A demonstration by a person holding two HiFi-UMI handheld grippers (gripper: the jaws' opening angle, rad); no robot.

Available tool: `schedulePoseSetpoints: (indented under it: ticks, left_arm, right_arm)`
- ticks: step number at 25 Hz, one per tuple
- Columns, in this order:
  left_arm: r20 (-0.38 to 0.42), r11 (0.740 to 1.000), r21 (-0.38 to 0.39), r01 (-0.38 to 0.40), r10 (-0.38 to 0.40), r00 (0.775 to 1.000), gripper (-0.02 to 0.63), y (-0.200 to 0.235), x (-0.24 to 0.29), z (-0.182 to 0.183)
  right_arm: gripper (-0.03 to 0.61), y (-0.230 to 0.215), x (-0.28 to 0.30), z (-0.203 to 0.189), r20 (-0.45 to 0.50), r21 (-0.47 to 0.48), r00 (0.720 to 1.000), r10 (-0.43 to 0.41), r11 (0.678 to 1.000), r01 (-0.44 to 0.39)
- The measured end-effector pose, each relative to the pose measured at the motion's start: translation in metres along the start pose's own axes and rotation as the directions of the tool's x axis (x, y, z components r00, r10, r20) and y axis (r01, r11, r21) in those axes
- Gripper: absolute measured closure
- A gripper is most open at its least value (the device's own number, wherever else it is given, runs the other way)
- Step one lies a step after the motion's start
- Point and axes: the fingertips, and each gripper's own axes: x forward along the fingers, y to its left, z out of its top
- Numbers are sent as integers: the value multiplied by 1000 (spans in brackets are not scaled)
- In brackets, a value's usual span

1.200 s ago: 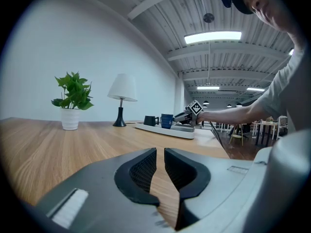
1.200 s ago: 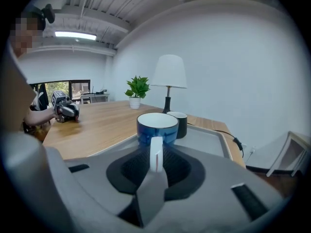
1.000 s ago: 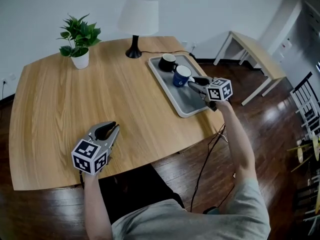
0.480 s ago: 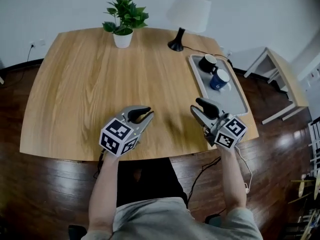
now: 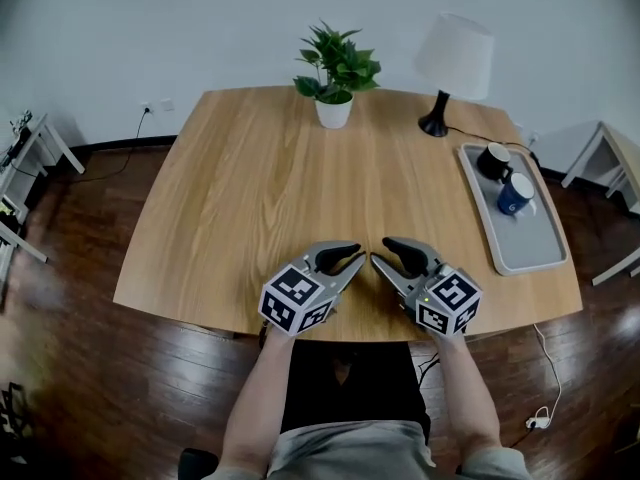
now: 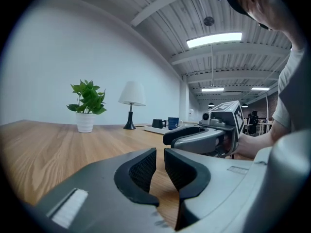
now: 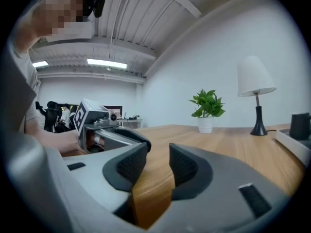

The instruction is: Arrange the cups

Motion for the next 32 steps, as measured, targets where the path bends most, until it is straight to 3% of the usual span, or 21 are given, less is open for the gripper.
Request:
schedulePoseSetpoints:
  ticks: [6,22,32]
  left_arm:
    - [0,1000,3,-15,15,1000,552,4,-9,1]
    - [14,996,-9,-87,87,996,552,13,-11,4]
    - [14,996,-9,-87,87,996,552,13,-11,3]
  right_arm:
    - [449,5,14,1,-2,40,1000,-7,999,7]
    - [449,4,14,1,-9,38,1000,-10,999,11]
    - [449,4,14,-1,-9,41,1000,-13,999,13]
